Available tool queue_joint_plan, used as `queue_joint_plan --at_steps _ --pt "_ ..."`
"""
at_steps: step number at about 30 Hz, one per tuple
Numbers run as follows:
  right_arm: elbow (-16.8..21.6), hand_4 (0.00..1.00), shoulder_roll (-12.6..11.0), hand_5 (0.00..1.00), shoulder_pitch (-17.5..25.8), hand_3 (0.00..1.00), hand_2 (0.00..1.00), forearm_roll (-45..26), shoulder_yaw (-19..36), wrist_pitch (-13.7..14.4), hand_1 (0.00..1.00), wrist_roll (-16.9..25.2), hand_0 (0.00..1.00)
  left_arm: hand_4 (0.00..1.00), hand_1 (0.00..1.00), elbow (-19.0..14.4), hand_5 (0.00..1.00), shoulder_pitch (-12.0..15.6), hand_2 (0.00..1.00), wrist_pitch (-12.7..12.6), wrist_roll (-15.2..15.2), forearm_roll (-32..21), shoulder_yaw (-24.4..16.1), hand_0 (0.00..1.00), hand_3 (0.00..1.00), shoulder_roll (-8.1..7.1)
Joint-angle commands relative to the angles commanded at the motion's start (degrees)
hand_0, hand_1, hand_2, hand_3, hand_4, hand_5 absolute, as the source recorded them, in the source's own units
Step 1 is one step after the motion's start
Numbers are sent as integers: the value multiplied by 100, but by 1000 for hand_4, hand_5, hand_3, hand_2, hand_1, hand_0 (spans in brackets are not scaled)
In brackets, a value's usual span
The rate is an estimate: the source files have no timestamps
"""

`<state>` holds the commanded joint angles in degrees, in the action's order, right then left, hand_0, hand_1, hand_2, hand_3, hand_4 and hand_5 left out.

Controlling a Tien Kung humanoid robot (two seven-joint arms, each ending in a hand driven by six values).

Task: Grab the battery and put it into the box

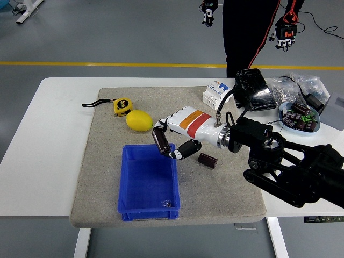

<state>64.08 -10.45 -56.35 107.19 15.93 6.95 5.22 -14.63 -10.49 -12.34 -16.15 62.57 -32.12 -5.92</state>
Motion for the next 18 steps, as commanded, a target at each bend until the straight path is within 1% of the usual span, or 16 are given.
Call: queue_joint_plan --at_steps 3,4,9,10,14,15,16,17,18 --pt "69 781 66 361 -40 869 792 28 -200 -70 644 -16 574 637 590 2 591 -8 637 -4 0 -1 -2 583 584 -3" --pt "81 849 78 374 -49 978 903 30 -243 -85 698 -24 666 637 589 3 590 -9 633 -6 0 -3 -3 584 583 -3" --pt "108 849 120 374 -86 978 903 14 -419 -105 698 -7 666 637 589 2 590 -15 633 -3 -2 -2 -4 584 583 -8" --pt "107 896 122 390 -90 998 930 13 -428 -108 711 -1 694 637 590 2 590 -16 631 -1 -4 8 -11 584 584 -8" --pt "122 896 75 390 -94 998 930 -6 -381 -108 711 21 694 637 590 2 590 -21 631 3 -5 8 -8 584 584 -9" --pt "145 896 25 390 -92 998 930 15 -328 -84 711 31 694 637 590 3 590 -20 631 1 -6 7 -13 584 584 -8" --pt "176 822 -39 359 -92 978 881 41 -271 -58 695 54 677 636 588 4 590 -23 630 0 -5 5 -11 584 583 -8" --pt "190 822 -71 359 -93 978 881 50 -243 -44 695 67 677 636 588 4 590 -25 630 -1 -3 0 -5 584 583 -9" --pt "213 822 -151 359 -89 978 881 73 -172 -25 695 85 677 636 588 5 590 -25 630 -5 1 -18 1 584 583 -12"
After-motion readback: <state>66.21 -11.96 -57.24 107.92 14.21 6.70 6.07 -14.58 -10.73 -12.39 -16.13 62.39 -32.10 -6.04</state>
